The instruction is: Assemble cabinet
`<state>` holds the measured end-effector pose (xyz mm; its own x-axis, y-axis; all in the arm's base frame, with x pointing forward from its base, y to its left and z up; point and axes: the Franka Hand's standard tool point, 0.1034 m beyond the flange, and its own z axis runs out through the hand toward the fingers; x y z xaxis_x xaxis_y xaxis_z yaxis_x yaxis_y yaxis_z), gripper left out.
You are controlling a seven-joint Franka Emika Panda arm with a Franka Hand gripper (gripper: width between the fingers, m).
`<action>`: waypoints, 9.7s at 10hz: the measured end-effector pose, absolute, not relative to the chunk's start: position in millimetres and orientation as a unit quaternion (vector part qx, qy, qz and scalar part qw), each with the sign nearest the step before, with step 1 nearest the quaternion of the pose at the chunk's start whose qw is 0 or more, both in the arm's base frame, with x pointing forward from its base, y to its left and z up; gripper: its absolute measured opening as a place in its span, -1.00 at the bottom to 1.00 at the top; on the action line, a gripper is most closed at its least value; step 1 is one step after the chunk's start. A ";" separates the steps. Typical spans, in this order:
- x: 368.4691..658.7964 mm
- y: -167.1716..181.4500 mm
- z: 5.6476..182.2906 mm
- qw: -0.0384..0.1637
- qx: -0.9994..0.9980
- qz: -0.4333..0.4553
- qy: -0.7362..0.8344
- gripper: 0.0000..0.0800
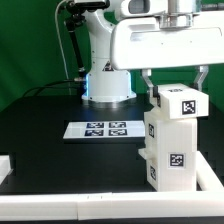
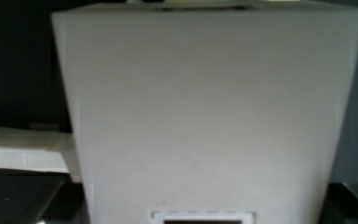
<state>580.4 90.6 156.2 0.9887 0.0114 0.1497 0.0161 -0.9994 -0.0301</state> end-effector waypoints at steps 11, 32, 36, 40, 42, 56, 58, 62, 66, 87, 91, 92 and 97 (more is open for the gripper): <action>571.1 112.0 159.1 0.066 -0.871 -0.039 0.485 0.39; 581.3 121.8 189.2 0.094 -0.965 -0.042 0.241 0.99; 581.2 121.6 188.6 0.086 -0.990 -0.057 0.093 0.99; 586.0 114.3 193.2 0.035 -0.966 -0.083 -0.241 0.99; 584.7 115.1 193.0 0.008 -0.945 -0.061 -0.321 0.99; 576.7 103.8 173.2 -0.060 -0.577 -0.015 -0.814 0.99; 571.3 101.5 165.6 -0.055 -0.580 -0.011 -0.813 0.99; 571.6 102.3 153.6 -0.047 -0.588 -0.006 -0.807 0.77; 571.2 101.5 152.9 -0.046 -0.601 -0.007 -0.798 0.38; 566.1 98.9 153.2 0.008 -0.998 -0.039 0.047 0.38; 566.1 93.5 153.9 0.008 -0.982 -0.035 0.183 0.38; 566.5 91.4 153.9 0.009 -0.977 -0.035 0.208 0.38; 566.0 93.3 153.2 0.013 -0.976 -0.033 0.214 0.97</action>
Offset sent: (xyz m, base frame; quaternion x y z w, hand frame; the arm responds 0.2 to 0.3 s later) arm -0.0199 0.0018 -0.0043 -0.0028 -0.0025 0.3499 0.9368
